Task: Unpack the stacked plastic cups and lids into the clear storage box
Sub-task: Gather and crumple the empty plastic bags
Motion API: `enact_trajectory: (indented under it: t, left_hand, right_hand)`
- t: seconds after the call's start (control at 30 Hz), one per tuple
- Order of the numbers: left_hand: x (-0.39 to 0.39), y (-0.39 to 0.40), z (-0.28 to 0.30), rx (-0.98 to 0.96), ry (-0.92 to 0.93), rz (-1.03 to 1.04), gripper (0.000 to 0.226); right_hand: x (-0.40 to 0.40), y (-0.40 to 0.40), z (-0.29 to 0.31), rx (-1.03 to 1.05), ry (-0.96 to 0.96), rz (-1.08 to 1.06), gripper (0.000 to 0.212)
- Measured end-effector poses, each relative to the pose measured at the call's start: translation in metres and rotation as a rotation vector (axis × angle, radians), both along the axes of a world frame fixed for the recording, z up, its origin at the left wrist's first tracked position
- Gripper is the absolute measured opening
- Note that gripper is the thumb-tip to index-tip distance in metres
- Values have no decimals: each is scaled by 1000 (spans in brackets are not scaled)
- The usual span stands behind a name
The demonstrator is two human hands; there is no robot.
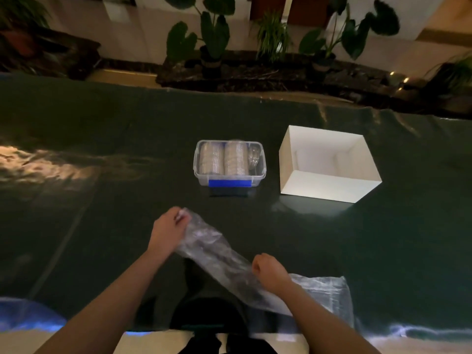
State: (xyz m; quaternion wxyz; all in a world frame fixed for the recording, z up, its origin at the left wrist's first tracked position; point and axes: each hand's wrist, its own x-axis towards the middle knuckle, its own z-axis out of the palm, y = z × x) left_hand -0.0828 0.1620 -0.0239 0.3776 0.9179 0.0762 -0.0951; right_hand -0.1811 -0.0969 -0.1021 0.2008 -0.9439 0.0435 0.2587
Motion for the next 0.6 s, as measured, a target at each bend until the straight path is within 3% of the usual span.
enact_trajectory:
  t: [0.13, 0.2, 0.3, 0.4, 0.5, 0.6]
  left_hand:
    - [24, -27, 60, -118, -197, -91, 19]
    - [33, -39, 85, -131, -252, -166, 17]
    - [40, -54, 122, -142, -351, -293, 23]
    - [38, -68, 153, -300, -395, -384, 27]
    - [33, -80, 176, -585, -327, -355, 39]
    - [35, -85, 189, -734, -259, -247, 46]
  right_hand:
    - [36, 6, 49, -13, -1, 90, 22]
    - [60, 13, 87, 27, -119, 87, 22]
    - [89, 18, 156, 449, -377, -192, 20]
    - [106, 21, 223, 858, -511, -139, 28]
    - [113, 22, 264, 880, -612, -65, 19]
    - [117, 13, 278, 873, -758, -142, 15]
